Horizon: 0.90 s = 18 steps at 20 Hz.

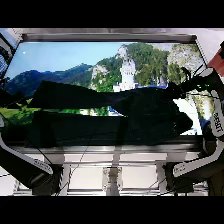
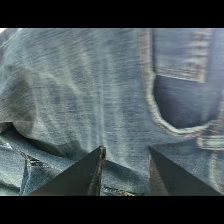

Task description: Fold the clothes and pants, and hang the long-sleeved shirts on hangers.

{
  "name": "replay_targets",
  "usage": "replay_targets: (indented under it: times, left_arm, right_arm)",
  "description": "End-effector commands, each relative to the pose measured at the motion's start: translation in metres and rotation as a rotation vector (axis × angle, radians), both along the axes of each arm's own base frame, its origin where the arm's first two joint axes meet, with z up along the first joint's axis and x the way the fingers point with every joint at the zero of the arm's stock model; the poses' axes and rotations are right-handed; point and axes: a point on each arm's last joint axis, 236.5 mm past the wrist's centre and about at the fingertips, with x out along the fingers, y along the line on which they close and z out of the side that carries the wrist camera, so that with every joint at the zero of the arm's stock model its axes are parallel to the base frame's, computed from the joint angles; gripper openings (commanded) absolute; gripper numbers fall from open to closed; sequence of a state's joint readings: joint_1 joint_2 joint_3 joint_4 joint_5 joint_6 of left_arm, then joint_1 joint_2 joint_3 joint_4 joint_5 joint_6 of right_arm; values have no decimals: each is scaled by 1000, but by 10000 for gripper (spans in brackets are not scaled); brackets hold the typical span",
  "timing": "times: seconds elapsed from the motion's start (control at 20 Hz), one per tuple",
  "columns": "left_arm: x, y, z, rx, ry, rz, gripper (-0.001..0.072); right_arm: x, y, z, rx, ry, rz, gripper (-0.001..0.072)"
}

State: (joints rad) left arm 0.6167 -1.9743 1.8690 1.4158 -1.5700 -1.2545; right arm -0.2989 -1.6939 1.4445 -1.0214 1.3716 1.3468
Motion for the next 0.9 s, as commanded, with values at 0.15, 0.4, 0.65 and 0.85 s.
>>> replay_targets:
  times: [0.15, 0.4, 0.65, 0.85]
  left_arm:
    - [17, -18, -13, -82, -65, -65, 473]
    - [15, -17, -22, -85, -49, -64, 451]
    - [16, -46, -17, -172, -34, -94, 26]
    - [37, -105, 23, -441, -136, -61, 25]
  right_arm:
    - [6, 15, 1, -16, -23, 25, 290]
    - [6, 15, 1, -19, -22, 26, 290]
    - [3, 6, -5, -62, -12, 37, 290]
    - [-1, -11, -13, -142, -1, 54, 292]
